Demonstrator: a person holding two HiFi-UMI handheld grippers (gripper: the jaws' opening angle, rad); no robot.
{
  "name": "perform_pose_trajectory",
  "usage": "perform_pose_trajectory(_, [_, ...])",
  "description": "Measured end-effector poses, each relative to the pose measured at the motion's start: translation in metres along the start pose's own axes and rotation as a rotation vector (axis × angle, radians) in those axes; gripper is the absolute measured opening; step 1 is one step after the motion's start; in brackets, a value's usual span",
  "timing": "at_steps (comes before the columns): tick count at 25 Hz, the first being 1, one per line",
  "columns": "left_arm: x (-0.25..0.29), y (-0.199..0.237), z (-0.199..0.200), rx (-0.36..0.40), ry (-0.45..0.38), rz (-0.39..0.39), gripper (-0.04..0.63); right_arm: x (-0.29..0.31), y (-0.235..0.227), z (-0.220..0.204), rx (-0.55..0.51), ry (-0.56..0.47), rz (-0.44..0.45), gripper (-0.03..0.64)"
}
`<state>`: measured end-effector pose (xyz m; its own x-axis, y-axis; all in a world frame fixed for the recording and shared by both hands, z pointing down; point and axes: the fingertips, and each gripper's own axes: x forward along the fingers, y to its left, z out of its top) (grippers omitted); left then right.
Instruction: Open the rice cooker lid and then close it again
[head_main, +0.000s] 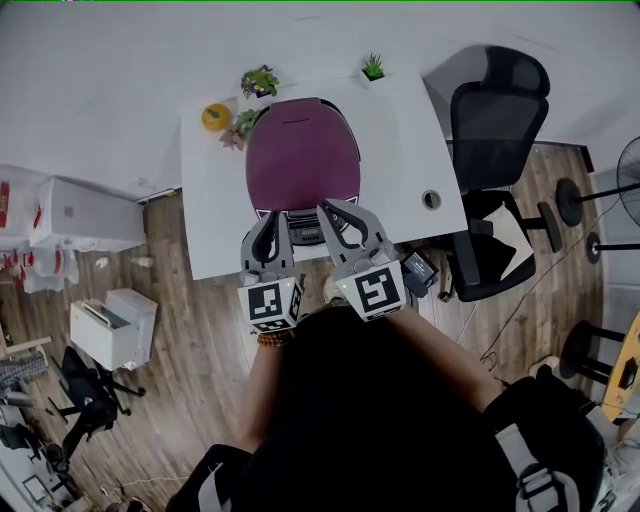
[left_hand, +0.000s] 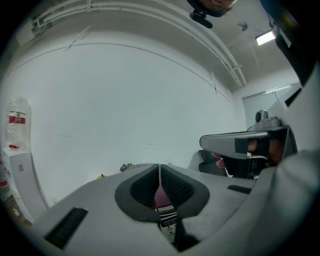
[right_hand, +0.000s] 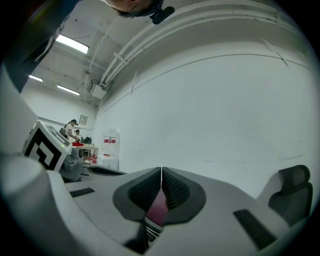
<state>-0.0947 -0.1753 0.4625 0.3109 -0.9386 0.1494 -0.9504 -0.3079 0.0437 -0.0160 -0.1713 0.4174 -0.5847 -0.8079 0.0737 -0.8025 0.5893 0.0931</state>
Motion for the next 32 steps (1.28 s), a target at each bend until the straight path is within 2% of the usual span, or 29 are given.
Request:
perform_pose_trajectory(7, [0.001,0.002,0.0,-0.009,-0.01,0.017,0.034,-0.002,-0.007,-0.013,0.013,0.032,-0.011,0.029])
perform_pose_trajectory(10, [-0.001,0.002,-0.001,-0.011,-0.009,0.017,0.033,-0.003,-0.01,-0.016,-0.014,0.031,-0.016,0.029])
perform_pose_trajectory(17, [-0.004,0.001,0.001,-0.007,-0.018,0.019,0.034,-0.007,-0.016,-0.029,0.044,0.075,-0.047,0.029])
perform_pose_trajectory(25, [-0.01,-0.001,-0.001,-0.009,-0.015,0.017,0.034,-0.01,-0.021,-0.048,0.055,0.121,-0.062,0.029])
perform_pose_trajectory(32, [-0.018,-0.002,-0.002,-0.011,-0.017,0.022,0.034,-0.007,-0.022,-0.049,0.09,0.122,-0.063,0.029])
